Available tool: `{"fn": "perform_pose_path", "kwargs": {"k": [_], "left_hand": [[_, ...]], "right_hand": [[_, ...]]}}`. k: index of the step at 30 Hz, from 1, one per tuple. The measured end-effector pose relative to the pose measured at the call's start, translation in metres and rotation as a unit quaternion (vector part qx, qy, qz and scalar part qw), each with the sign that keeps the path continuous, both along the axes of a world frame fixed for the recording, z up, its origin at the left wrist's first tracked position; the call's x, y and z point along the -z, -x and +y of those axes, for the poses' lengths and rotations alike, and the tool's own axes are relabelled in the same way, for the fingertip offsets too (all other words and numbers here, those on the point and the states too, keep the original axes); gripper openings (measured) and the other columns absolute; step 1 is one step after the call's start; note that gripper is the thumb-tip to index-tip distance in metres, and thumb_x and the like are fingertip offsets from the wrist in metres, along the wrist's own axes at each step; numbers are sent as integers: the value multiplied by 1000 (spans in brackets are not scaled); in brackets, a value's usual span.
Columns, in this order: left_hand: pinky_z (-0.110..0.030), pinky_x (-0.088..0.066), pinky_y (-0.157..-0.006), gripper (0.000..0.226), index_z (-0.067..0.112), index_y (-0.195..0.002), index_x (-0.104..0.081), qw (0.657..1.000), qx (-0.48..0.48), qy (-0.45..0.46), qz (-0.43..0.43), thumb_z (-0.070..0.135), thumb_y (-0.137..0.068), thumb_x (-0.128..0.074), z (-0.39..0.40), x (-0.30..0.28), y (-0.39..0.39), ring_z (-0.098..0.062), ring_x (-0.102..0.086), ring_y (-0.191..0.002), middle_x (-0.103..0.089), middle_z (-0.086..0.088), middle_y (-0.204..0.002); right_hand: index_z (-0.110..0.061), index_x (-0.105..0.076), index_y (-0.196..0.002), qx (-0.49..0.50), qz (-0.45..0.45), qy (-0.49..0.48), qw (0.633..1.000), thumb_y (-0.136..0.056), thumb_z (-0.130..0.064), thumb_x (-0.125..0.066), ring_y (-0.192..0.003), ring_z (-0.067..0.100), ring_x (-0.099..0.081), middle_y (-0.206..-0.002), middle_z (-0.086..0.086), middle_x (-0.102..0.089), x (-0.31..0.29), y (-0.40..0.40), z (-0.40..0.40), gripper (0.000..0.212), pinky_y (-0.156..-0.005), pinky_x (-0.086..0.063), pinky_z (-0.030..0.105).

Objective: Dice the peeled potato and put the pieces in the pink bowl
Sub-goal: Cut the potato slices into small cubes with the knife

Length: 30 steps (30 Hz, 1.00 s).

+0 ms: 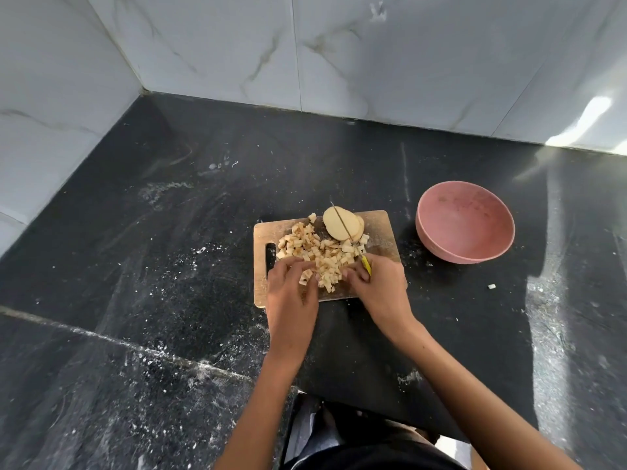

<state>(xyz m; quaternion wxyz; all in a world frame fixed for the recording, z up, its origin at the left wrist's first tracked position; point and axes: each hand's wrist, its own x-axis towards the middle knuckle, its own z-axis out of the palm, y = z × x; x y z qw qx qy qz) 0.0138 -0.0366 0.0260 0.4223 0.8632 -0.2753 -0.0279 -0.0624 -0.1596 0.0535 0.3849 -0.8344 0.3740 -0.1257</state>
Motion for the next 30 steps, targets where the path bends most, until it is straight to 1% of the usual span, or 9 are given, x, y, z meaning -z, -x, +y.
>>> {"fn": "perform_pose_path", "kwargs": {"k": [3, 6, 12, 16, 19, 22, 23, 27, 30], "left_hand": [[1, -23, -90, 17, 18, -110, -66, 1000, 14, -5, 2, 21, -93, -63, -4, -3, -3, -9, -44, -115, -53, 5, -118], [1, -22, -93, 16, 18, -108, -68, 1000, 24, -3, -4, 23, -94, -63, -8, -4, -11, -5, -42, -114, -54, 7, -117], [-26, -35, -98, 17, 19, -104, -71, 998, 45, -21, -33, 27, -92, -64, -25, -5, -28, -4, -45, -111, -62, 9, -111], [-38, -39, -100, 17, 17, -105, -72, 994, 63, -50, -70, 23, -89, -67, -44, -7, -37, -15, -51, -112, -67, 3, -112], [-42, -39, -102, 25, 18, -111, -71, 987, 81, -101, -96, 24, -88, -69, -61, -8, -44, -21, -52, -116, -67, 0, -118], [-37, -35, -99, 28, 19, -115, -70, 977, 107, -140, -120, 28, -88, -68, -73, -8, -47, -22, -52, -113, -67, -1, -117], [-36, -36, -97, 29, 20, -114, -70, 974, 110, -149, -128, 30, -87, -69, -77, -8, -48, -21, -52, -111, -67, -1, -116], [-30, -35, -88, 36, 21, -111, -69, 967, 107, -179, -145, 41, -81, -73, -89, -7, -54, -18, -51, -103, -65, 2, -109], [-31, -36, -85, 41, 19, -110, -68, 961, 108, -197, -162, 43, -78, -75, -91, -7, -56, -18, -51, -99, -65, 1, -105]], "right_hand": [[-5, -60, -68, 40, -30, 5, 999, -88, -5, -59, -82, 26, -65, -80, 13, -69, 6, -11, -12, 20, -74, -51, 44], [-2, -69, -84, 91, -49, -11, 995, -87, 4, -54, -80, 8, -63, -83, 0, -69, 8, -8, -25, 17, -79, -49, 22], [-6, -72, -92, 105, -60, -59, 991, -86, 10, -51, -90, 4, -64, -93, -3, -71, 8, -7, -36, 27, -91, -51, 29], [-14, -71, -82, 53, -57, -38, 996, -84, -9, -70, -79, -2, -62, -83, -10, -70, 4, -8, -37, 5, -77, -49, 18], [-28, -61, -72, 94, -85, -36, 991, -84, -11, -71, -80, 1, -63, -83, -6, -70, 4, -10, -45, 24, -76, -49, 19], [-12, -69, -96, 98, -31, -30, 994, -93, -6, -57, -78, 2, -56, -89, -3, -66, 6, -13, -49, 14, -71, -43, 10], [-8, -68, -98, 90, -21, -28, 995, -94, -5, -54, -76, 3, -55, -87, -2, -65, 9, -14, -49, 15, -67, -43, 10], [-10, -61, -79, 55, 3, -21, 998, -91, 3, -52, -71, 8, -55, -72, -5, -57, 13, -14, -41, 20, -61, -42, 16], [-24, -50, -65, 14, 18, -24, 999, -86, 8, -50, -70, 12, -51, -69, -8, -53, 15, -9, -33, 39, -61, -40, 24]]}}
